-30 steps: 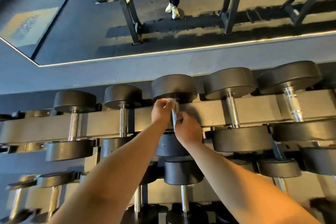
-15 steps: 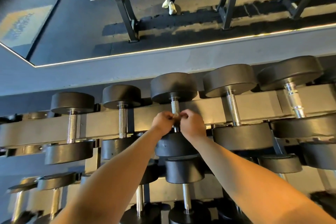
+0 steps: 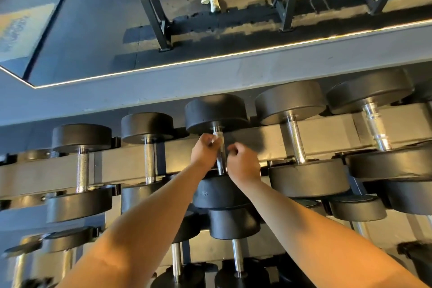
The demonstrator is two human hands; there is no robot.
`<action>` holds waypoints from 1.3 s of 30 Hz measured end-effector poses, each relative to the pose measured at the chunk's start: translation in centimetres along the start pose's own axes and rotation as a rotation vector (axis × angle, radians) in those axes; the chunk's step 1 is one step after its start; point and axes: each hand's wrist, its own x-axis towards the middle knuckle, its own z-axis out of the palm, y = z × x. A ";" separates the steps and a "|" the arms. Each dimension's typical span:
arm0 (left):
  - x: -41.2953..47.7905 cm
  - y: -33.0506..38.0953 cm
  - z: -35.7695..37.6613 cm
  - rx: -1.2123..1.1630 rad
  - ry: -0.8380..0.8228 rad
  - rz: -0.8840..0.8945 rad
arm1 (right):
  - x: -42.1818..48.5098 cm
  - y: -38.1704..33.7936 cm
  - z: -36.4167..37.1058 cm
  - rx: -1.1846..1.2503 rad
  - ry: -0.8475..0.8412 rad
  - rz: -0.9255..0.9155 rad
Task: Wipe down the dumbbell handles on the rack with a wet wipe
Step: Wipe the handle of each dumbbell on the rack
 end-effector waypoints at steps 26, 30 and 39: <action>-3.0 -0.3 -1.1 0.171 -0.234 -0.103 | 0.0 0.6 0.0 0.031 0.043 -0.089; -3.2 0.8 -1.0 0.428 -0.290 -0.072 | -0.1 0.5 -0.1 0.059 0.034 -0.069; -7.3 0.7 -0.2 0.232 0.055 0.005 | -0.5 0.7 -0.3 0.179 0.088 -0.118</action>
